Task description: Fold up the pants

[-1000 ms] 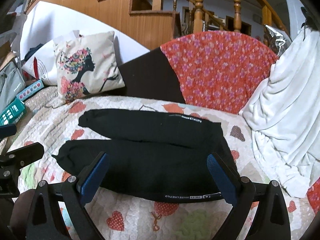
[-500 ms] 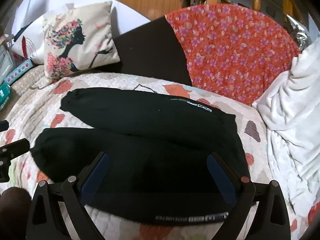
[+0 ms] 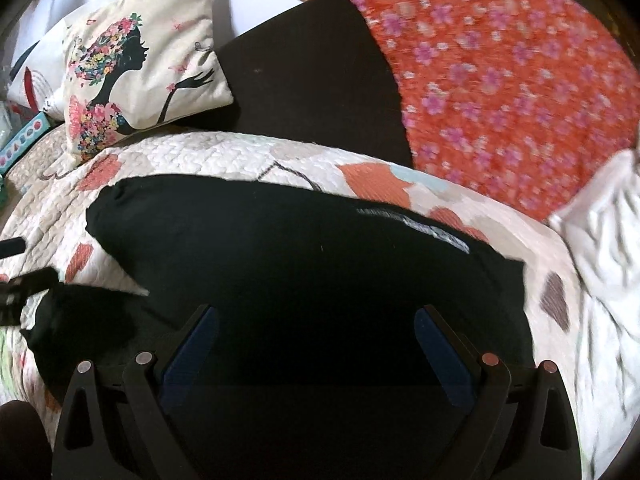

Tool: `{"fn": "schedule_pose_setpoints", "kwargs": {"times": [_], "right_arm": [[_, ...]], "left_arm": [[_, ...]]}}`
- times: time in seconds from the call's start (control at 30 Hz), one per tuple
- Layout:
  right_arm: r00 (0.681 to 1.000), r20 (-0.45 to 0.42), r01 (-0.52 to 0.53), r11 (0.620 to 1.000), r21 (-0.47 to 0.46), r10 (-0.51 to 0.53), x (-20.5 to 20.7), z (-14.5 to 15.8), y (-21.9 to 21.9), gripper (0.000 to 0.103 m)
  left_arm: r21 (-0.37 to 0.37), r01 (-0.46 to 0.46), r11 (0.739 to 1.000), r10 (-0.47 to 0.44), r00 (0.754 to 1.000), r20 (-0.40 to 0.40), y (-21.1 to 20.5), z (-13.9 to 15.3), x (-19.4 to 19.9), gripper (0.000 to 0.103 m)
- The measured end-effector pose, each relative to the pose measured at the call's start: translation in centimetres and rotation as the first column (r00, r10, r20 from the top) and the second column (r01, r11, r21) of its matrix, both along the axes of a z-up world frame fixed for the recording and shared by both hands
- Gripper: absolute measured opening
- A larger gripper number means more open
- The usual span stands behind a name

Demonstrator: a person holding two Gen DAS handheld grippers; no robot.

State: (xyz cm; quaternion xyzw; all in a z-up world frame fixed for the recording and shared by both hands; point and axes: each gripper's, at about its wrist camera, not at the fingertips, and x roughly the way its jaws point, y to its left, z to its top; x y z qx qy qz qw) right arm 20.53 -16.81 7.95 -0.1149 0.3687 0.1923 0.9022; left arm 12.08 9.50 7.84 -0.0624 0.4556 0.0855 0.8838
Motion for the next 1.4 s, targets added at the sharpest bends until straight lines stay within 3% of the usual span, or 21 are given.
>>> {"fn": "schedule_pose_setpoints", "kwargs": {"times": [0.2, 0.33, 0.43, 0.63, 0.67, 0.7, 0.73, 0.77, 0.8, 0.83, 0.9, 0.93, 1.13, 1.3, 1.4], "right_arm": [[0.998, -0.031, -0.055, 0.998, 0.006, 0.056, 7.2, 1.1, 1.1, 0.1], [0.991, -0.113, -0.072, 0.997, 0.037, 0.075, 11.8, 1.0, 1.7, 0.099], [0.982, -0.166, -0.086, 0.995, 0.042, 0.091, 14.5, 0.1, 1.9, 0.096], [0.958, -0.249, -0.149, 0.989, -0.003, 0.143, 17.8, -2.4, 2.4, 0.091], [0.955, -0.254, -0.16, 0.987, -0.005, 0.154, 17.9, -2.7, 2.4, 0.091], [0.955, -0.243, -0.176, 0.984, -0.011, 0.168, 17.8, -2.8, 2.4, 0.092], [0.954, -0.241, -0.19, 0.982, -0.02, 0.18, 17.6, -2.8, 2.6, 0.091], [0.951, -0.243, -0.205, 0.978, -0.023, 0.194, 17.3, -2.8, 2.6, 0.088], [0.948, -0.241, -0.217, 0.976, -0.023, 0.205, 17.0, -2.7, 2.6, 0.075], [0.941, -0.248, -0.24, 0.971, -0.003, 0.232, 16.5, -2.4, 2.6, 0.053], [0.931, -0.271, -0.248, 0.968, 0.024, 0.245, 16.1, -2.1, 2.3, 0.03], [0.933, -0.27, -0.239, 0.971, 0.024, 0.236, 16.0, -1.9, 2.2, 0.023], [0.942, -0.266, -0.191, 0.979, 0.075, 0.204, 14.4, 0.3, 0.9, 0.018], [0.954, -0.237, -0.166, 0.982, 0.09, 0.183, 11.2, 2.8, -0.5, 0.017], [0.96, -0.22, -0.157, 0.984, 0.088, 0.173, 8.5, 4.2, -1.6, 0.002]], "left_arm": [[-0.106, 0.021, 0.994, -0.018, 0.999, 0.034, 4.3, -1.2, 6.2, 0.102], [-0.198, 0.033, 0.98, -0.026, 0.999, 0.036, 6.7, -2.7, 10.0, 0.102], [-0.223, 0.056, 0.973, -0.053, 0.998, 0.02, 7.2, -4.0, 11.9, 0.102], [-0.072, 0.185, 0.98, -0.185, 0.983, 0.007, 4.5, -5.3, 14.0, 0.102], [-0.056, 0.21, 0.976, -0.21, 0.978, 0.0, 4.0, -5.3, 14.1, 0.1], [-0.04, 0.232, 0.972, -0.232, 0.973, 0.001, 3.6, -5.3, 14.0, 0.08], [-0.001, 0.241, 0.97, -0.241, 0.97, 0.003, 3.1, -5.1, 13.8, 0.066], [0.021, 0.249, 0.968, -0.249, 0.969, 0.001, 2.9, -4.8, 13.8, 0.038], [-0.035, 0.273, 0.961, -0.273, 0.962, 0.003, 3.0, -4.6, 13.9, 0.018], [-0.09, 0.279, 0.956, -0.28, 0.96, -0.002, 3.2, -4.4, 14.1, 0.015], [-0.088, 0.281, 0.956, -0.282, 0.959, 0.003, 2.9, -3.8, 14.1, 0.014], [-0.077, 0.285, 0.955, -0.286, 0.958, 0.002, 2.6, -3.7, 14.1, 0.014], [-0.036, 0.286, 0.958, -0.284, 0.958, 0.037, 1.5, -1.7, 12.0, 0.013], [0.021, 0.294, 0.955, -0.295, 0.95, 0.107, 1.1, 1.8, 8.0, 0.013], [0.049, 0.313, 0.949, -0.316, 0.938, 0.141, 0.4, 3.5, 5.0, 0.013]]}}
